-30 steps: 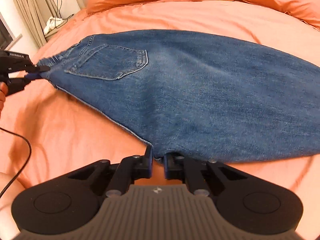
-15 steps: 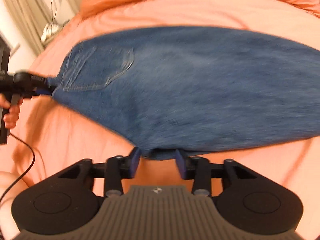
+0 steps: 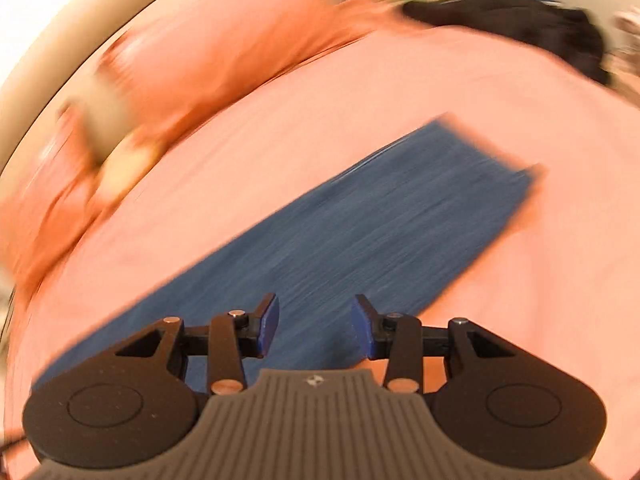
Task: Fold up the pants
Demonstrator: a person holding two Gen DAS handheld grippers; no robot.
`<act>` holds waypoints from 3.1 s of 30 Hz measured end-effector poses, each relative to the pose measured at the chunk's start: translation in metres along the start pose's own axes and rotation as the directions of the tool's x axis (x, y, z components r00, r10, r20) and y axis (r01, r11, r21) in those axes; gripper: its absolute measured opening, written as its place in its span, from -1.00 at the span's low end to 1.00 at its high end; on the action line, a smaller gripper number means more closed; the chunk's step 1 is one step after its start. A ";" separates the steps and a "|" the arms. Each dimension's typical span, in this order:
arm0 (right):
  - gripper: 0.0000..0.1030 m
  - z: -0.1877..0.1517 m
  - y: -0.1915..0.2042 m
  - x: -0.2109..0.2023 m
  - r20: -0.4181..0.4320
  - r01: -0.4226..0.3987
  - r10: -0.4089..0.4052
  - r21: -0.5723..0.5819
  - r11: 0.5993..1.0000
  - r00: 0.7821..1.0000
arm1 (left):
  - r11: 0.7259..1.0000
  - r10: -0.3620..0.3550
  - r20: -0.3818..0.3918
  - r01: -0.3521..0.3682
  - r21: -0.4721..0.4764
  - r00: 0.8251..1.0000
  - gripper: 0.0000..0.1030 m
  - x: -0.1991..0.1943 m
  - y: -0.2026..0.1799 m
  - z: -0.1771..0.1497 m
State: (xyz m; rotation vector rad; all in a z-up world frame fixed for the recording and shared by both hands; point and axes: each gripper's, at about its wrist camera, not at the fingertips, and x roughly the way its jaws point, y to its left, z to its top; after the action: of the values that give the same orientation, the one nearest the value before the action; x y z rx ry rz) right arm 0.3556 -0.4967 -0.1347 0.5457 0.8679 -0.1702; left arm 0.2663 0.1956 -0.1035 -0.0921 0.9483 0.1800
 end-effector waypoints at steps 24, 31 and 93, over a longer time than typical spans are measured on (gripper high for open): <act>-0.90 0.097 -0.143 0.081 -0.027 0.152 -0.150 0.140 0.978 0.988 | 0.986 0.164 -0.157 -0.158 0.050 0.974 0.03 0.061 -0.047 -0.017; -0.94 0.140 -0.082 0.013 0.233 0.022 -0.016 -0.021 1.000 0.972 | 0.987 0.162 -0.148 -0.158 0.042 0.976 0.03 0.061 -0.047 -0.019; -0.86 0.097 -0.151 0.086 0.038 -0.045 0.046 -0.026 0.999 0.998 | 0.735 -0.388 -0.195 0.430 0.524 0.901 -0.41 0.128 -0.448 0.050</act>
State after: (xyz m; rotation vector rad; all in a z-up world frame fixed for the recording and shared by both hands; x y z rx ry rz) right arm 0.4229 -0.6688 -0.2082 0.5364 0.8181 -0.1274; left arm 0.4661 -0.2217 -0.1787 0.2371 0.9971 -0.5238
